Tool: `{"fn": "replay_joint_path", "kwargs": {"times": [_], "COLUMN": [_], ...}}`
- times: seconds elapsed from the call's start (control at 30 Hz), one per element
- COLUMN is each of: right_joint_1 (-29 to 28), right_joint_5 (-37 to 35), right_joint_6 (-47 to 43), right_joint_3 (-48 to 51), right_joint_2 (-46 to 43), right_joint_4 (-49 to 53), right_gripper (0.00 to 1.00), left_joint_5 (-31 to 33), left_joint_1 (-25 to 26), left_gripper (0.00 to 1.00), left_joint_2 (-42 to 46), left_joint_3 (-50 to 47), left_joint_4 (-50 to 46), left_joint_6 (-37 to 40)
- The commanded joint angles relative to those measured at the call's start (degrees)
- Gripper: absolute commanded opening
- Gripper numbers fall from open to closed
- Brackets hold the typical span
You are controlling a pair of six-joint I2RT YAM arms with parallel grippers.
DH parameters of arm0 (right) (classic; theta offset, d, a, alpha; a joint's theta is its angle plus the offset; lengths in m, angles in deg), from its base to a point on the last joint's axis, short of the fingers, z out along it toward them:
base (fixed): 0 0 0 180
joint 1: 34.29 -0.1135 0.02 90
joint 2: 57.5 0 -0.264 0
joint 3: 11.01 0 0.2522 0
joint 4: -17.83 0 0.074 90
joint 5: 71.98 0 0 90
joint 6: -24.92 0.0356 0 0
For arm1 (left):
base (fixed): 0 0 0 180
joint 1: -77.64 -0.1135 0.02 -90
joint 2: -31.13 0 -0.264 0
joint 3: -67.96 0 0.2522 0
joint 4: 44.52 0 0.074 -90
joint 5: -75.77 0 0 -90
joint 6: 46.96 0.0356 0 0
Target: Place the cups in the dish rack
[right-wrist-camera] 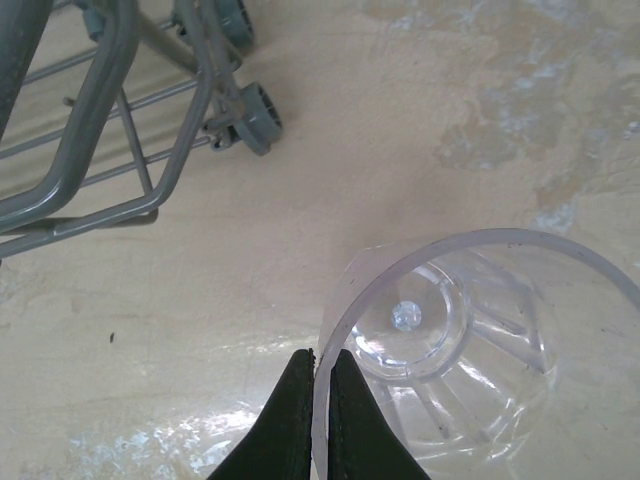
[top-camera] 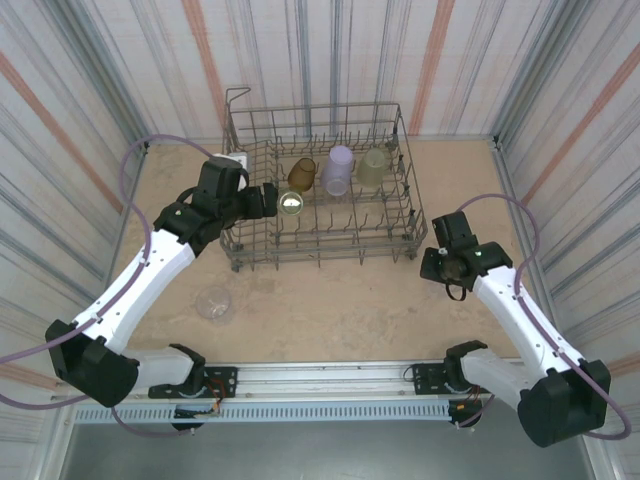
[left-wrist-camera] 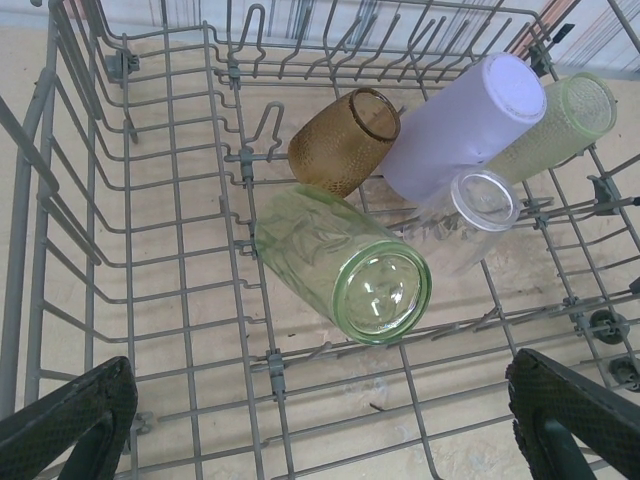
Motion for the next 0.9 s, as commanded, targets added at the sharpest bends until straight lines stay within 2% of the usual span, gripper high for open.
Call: {"fn": "replay_joint_path", "kwargs": {"times": [0.0,0.2,0.63,0.87], "right_joint_1": [1.3,2.3,6.1,6.1], "right_joint_5": [-2.1,-7.9,-11.1,-9.4], "right_joint_6": [-1.2,-1.7,-6.5,-7.4], "right_joint_3": [-4.1,-9.0,-22.2,-28.5], "right_joint_2": [-2.2,-0.9,5.0,7.5], "right_joint_4": [4.0,7.1,8.1,6.0], "right_gripper": [0.00,0.00,0.00,0.00], "left_joint_5": [-1.0,-1.8,-3.1,-3.0], "left_joint_1": [-0.6,-1.6,-2.2,-2.6], "left_gripper": [0.99,0.99,0.99,0.99], "left_joint_2": [1.4,1.6,0.8,1.9], "left_joint_3": [0.6,1.4,2.9,3.0], "left_joint_4": [-0.5,-0.6,-2.0,-2.4], "left_joint_6": [-0.2,-0.9,-0.5,-0.4]}}
